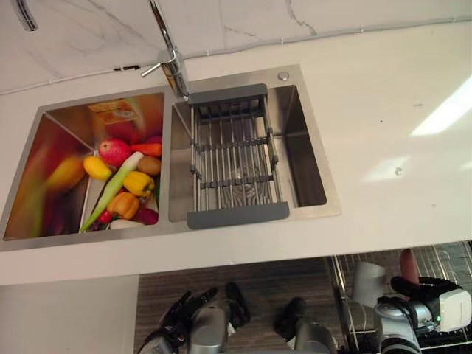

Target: Walk over to the sink, pick up the cup, carry it to the dishwasher, place the cup inside the dishwasher, then close the dishwasher door

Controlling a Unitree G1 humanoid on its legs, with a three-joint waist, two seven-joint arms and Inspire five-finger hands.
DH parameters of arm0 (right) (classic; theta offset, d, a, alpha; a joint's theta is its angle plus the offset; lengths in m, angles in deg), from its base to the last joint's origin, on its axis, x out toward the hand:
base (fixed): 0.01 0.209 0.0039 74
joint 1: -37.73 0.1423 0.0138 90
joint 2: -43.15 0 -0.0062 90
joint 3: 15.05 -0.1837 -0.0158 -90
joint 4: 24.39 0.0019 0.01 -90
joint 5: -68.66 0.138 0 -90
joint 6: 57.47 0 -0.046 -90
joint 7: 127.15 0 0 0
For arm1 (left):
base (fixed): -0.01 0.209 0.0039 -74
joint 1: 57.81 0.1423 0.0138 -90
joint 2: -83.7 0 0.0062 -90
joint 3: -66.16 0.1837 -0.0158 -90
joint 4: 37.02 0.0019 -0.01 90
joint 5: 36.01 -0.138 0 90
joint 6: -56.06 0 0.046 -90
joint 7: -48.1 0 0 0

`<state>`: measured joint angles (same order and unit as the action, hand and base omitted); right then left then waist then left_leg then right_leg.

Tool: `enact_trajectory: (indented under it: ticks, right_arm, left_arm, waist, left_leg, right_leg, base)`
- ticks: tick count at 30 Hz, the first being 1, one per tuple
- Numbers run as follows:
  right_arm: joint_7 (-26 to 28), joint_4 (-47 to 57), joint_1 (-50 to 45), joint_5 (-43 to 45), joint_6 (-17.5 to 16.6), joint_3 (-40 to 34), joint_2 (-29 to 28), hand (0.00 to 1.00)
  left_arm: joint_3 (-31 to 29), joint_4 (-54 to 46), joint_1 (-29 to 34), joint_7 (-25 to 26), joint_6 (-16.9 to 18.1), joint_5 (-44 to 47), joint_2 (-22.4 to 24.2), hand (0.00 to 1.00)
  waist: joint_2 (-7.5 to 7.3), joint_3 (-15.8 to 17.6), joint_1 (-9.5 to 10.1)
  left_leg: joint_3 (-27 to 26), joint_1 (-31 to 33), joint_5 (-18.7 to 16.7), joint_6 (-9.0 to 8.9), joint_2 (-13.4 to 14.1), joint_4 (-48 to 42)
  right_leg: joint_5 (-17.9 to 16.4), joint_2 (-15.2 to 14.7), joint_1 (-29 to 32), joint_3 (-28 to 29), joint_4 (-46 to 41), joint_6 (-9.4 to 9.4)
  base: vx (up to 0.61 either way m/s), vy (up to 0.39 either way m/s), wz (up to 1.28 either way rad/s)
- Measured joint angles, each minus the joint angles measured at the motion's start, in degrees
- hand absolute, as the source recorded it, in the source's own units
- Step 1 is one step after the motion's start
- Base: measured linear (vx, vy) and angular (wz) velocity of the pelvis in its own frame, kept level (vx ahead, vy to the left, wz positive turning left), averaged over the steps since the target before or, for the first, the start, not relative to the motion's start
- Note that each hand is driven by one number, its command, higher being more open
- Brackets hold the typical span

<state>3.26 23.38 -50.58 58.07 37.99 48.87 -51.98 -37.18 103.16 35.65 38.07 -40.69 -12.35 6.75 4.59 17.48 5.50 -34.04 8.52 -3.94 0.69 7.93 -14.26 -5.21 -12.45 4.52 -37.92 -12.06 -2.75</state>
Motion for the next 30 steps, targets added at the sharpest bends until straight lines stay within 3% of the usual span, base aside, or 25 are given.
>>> enact_trajectory:
  ticks: [4, 8, 12, 18, 22, 23, 27, 29, 30]
  right_arm:
    - [0.91, -0.06, -0.11, 2.65, -0.19, -0.02, -0.74, 1.00]
    - [1.91, 2.42, -0.60, 5.37, -2.96, -0.07, -1.45, 1.00]
    - [2.74, 16.17, -4.61, 6.81, -5.80, 1.48, -2.38, 1.00]
    - [8.40, 42.27, -8.91, 7.20, -8.62, 3.82, -2.40, 1.00]
    - [14.35, 48.22, -12.75, 9.33, -8.45, 3.66, -3.45, 1.00]
    - [15.06, 52.57, -13.80, 11.11, -9.16, 2.88, -4.60, 1.00]
    - [15.49, 57.37, -16.36, 18.83, -19.01, -8.93, -4.85, 1.00]
    - [17.04, 55.59, -16.82, 27.21, -23.23, -15.52, -4.85, 1.00]
    - [20.64, 52.93, -17.48, 34.89, -25.76, -18.63, -4.87, 1.00]
  left_arm:
    - [-0.21, -0.07, -0.61, 0.70, 0.00, 0.02, -0.27, 1.00]
    - [-0.33, -0.41, -1.46, 2.46, -0.06, 0.59, -0.36, 1.00]
    - [-0.37, -3.38, -2.31, 3.71, -0.53, 4.04, -0.24, 1.00]
    - [-0.54, -5.29, -2.35, 5.26, -1.06, 4.37, -0.35, 1.00]
    - [-2.32, -5.20, -2.00, 6.68, -1.53, 4.34, -0.28, 1.00]
    - [-3.38, -4.93, -1.34, 7.41, -1.76, 4.30, -0.30, 1.00]
    - [-7.05, -3.63, 0.82, 8.47, -3.31, 3.82, -0.47, 1.00]
    - [-8.61, -2.99, 1.60, 8.96, -3.75, 3.81, -0.67, 1.00]
    - [-9.10, -2.98, 2.36, 9.03, -4.15, 3.82, -1.03, 1.00]
  waist:
    - [-0.17, 0.11, 0.01]
    - [-0.31, 0.19, -0.03]
    - [-0.48, 0.30, -0.54]
    - [-2.56, 1.04, -2.84]
    - [-3.10, 0.77, -3.68]
    - [-3.10, 0.58, -4.76]
    - [-3.81, -2.37, -6.68]
    - [-4.50, -3.80, -6.96]
    - [-5.05, -4.55, -7.25]
  left_leg:
    - [-1.29, -0.01, -0.50, 0.64, 0.75, -0.13]
    - [-2.45, -0.85, -0.88, 0.62, 1.64, -0.65]
    - [-4.18, -1.76, -1.61, 0.48, 3.01, -1.86]
    - [-6.09, -1.71, -1.95, 0.64, 6.80, -9.64]
    - [-7.52, -3.19, -1.95, 0.64, 9.42, -13.24]
    - [-8.87, -3.83, -1.95, 0.64, 10.17, -13.77]
    - [-12.67, -5.49, -1.95, 0.64, 13.14, -16.08]
    - [-14.08, -7.00, -1.95, 0.63, 13.86, -16.07]
    - [-14.76, -7.96, -1.95, 0.63, 14.22, -16.09]
  right_leg:
    - [-0.09, 0.65, 0.60, 0.85, -0.11, 0.20]
    - [-0.47, 1.17, 0.58, 1.98, -0.69, 0.71]
    - [-1.04, 1.97, 0.51, 3.44, -1.22, 1.14]
    - [-1.96, 3.01, -0.10, 6.56, -1.56, 1.66]
    - [-1.99, 4.67, -1.85, 8.78, -0.32, 1.71]
    - [-1.82, 5.31, -1.98, 9.88, 0.21, 1.92]
    - [-0.04, 7.87, -3.98, 11.99, 3.58, 3.06]
    - [0.59, 8.92, -5.85, 12.19, 5.44, 3.24]
    - [0.79, 9.40, -7.17, 12.18, 6.44, 3.20]
  base:
    - [-0.02, -0.009, -0.12]
    - [-0.03, -0.025, -0.16]
    - [-0.04, -0.040, -0.20]
    - [-0.03, -0.047, -0.26]
    - [-0.01, -0.082, -0.35]
    - [0.03, -0.074, -0.52]
    - [0.07, -0.082, -0.34]
    - [0.08, -0.094, -0.07]
    - [0.03, -0.084, -0.03]
